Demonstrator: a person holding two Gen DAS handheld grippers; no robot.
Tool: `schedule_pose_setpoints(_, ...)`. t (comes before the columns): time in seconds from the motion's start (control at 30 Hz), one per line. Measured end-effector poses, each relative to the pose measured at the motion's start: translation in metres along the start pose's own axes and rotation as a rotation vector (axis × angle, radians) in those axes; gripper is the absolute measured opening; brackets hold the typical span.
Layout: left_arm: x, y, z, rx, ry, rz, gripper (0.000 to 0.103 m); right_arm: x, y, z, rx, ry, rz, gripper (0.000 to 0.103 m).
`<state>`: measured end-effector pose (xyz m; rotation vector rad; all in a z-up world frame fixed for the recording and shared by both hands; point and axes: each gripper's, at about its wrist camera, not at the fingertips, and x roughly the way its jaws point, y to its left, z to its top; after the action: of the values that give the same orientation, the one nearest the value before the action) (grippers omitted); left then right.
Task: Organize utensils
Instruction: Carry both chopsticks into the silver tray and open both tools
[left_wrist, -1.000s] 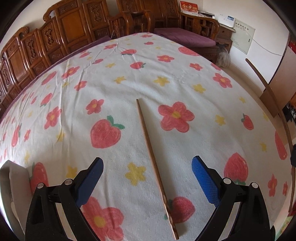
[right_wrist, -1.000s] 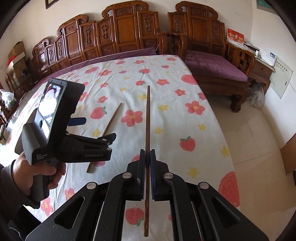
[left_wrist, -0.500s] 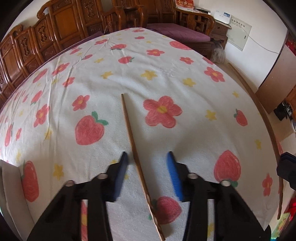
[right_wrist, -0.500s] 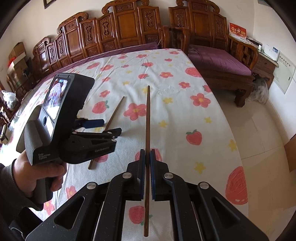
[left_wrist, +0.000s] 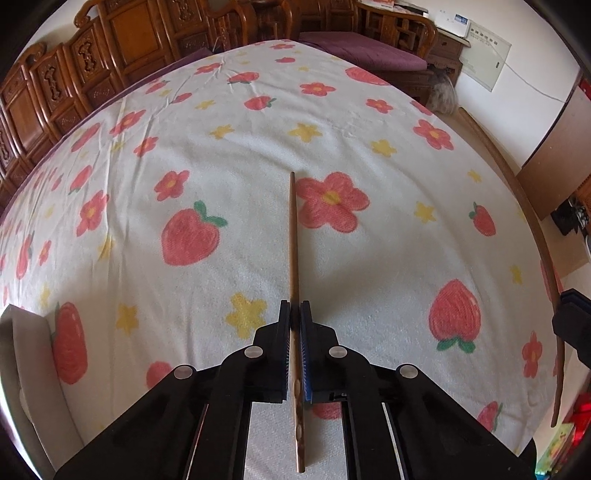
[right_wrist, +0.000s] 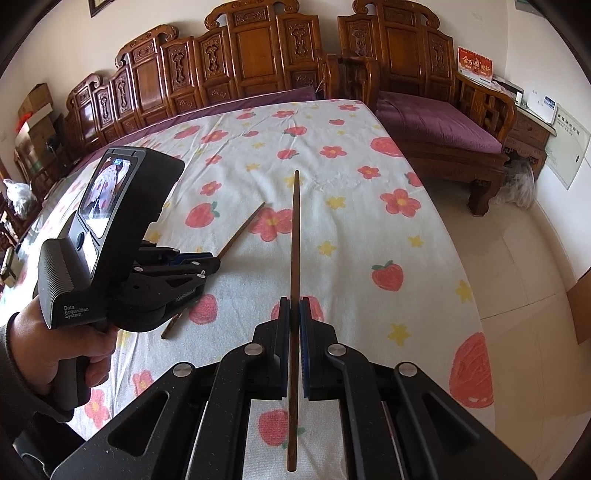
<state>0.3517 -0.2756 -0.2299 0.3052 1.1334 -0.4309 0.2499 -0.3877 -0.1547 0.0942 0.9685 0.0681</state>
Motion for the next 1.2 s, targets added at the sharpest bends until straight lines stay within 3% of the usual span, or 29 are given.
schedule_pose_setpoints(0.53, -0.054, 0.023, -0.012, 0.003, -0.106, 0.015, 0.004, -0.012, 0.015, 0.003, -0.028, -0.032, 0.025, 0.006)
schedule_pose_setpoints(1.2, -0.146, 0.138, -0.056, -0.093, -0.228, 0.062, 0.004, -0.008, 0.077, 0.04, -0.138, -0.038, 0.055, 0.006)
